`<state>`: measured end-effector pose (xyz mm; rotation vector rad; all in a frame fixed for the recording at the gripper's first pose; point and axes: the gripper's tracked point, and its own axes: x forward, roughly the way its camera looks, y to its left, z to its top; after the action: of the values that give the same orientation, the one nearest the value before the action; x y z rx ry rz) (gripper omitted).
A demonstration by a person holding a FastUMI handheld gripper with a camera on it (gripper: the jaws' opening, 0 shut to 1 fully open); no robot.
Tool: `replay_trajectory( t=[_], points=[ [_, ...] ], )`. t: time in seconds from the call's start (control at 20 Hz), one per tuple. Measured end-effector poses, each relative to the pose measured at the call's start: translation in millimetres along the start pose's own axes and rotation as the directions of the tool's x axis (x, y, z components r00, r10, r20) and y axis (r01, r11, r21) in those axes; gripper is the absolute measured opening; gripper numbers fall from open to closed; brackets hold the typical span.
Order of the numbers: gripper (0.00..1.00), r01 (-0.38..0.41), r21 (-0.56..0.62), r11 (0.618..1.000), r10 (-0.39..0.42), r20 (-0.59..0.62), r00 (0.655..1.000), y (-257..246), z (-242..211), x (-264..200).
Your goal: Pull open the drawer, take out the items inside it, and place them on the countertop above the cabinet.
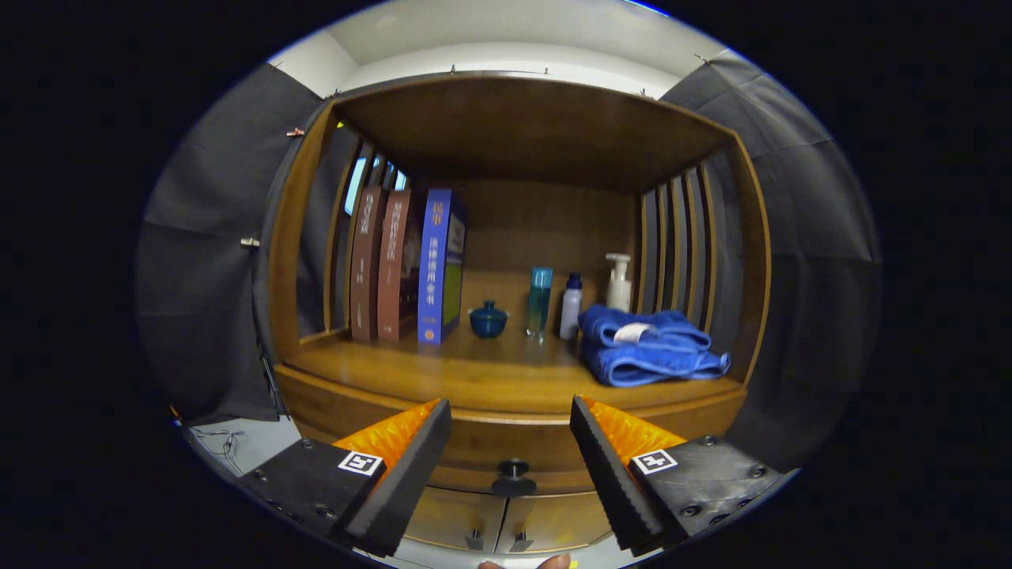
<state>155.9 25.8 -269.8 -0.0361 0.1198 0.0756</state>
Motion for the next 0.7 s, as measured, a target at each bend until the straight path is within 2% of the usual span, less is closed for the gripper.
replay_trajectory(
  t=[0.15, 0.25, 0.5, 0.65, 0.7],
  points=[
    [0.98, 0.001, 0.021, 1.000, 0.000, -0.061, 0.998, 0, -49, 11],
    [0.96, 0.004, 0.032, 0.999, -0.001, -0.101, 0.995, -4, -66, 20],
    [0.49, -0.002, 0.038, 0.999, 0.007, -0.132, 0.991, -5, -79, 27],
    [0.28, 0.008, 0.034, 0.999, -0.002, -0.150, 0.989, -4, -80, 25],
    [0.28, 0.010, 0.039, 0.999, -0.004, -0.159, 0.987, -4, -81, 25]
  ],
)
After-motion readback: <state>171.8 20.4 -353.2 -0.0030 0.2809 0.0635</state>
